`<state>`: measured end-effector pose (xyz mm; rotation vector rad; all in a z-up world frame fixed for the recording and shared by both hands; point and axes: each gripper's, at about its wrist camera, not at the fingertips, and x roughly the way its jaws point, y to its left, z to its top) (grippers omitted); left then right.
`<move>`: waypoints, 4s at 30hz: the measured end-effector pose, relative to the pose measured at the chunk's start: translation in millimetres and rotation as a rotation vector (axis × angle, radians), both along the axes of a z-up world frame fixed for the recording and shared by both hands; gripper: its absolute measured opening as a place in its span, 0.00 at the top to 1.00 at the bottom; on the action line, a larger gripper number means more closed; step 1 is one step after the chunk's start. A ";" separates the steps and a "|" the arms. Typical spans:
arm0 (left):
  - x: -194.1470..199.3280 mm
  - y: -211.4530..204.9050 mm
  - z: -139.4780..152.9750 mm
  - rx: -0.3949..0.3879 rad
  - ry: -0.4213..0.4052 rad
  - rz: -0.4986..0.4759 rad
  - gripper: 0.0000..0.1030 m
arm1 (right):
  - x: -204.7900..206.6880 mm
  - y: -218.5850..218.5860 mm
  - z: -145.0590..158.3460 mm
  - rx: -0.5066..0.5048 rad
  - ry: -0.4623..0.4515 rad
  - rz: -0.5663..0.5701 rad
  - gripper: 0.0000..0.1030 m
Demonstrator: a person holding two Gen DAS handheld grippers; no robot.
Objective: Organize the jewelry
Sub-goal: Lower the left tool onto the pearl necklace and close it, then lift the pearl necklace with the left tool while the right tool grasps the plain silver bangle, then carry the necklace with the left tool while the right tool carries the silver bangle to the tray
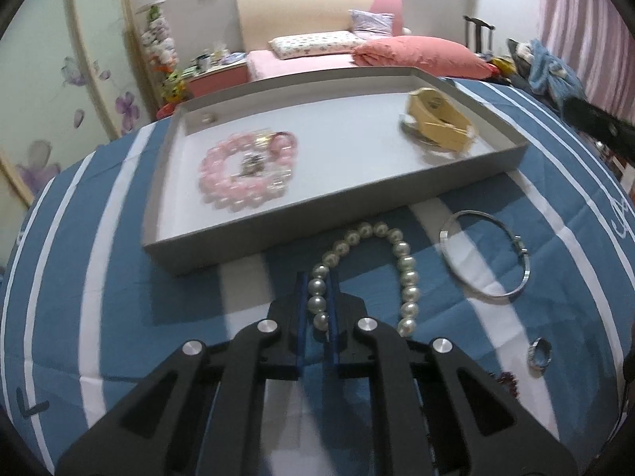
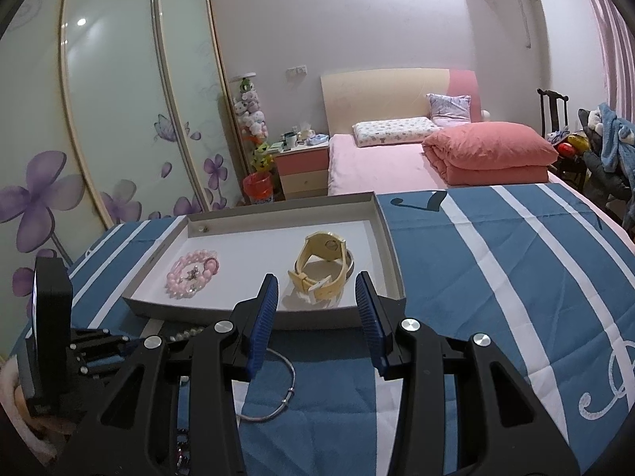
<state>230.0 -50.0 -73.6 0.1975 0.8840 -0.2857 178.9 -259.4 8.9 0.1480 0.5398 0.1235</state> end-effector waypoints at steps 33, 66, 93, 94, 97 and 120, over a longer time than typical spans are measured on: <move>-6.2 81.8 3.9 -0.011 -0.001 0.189 0.90 | 36.2 71.3 -56.6 -0.250 0.416 0.259 0.32; -61.1 70.4 88.0 -0.220 -0.291 0.075 0.90 | -18.9 32.9 13.6 -0.069 -0.058 0.068 0.32; -77.9 33.3 142.7 -0.312 -0.484 0.076 0.90 | -33.0 30.3 47.1 -0.062 -0.377 -0.054 0.32; -76.9 32.3 143.5 -0.315 -0.485 0.077 0.90 | -31.6 30.0 47.6 -0.062 -0.380 -0.057 0.32; -74.1 28.5 145.7 -0.322 -0.491 0.079 0.90 | -31.2 29.4 48.8 -0.060 -0.392 -0.066 0.32; -44.5 14.4 140.1 -0.322 -0.509 0.146 0.90 | -4.0 27.1 48.5 -0.083 -0.433 -0.122 0.32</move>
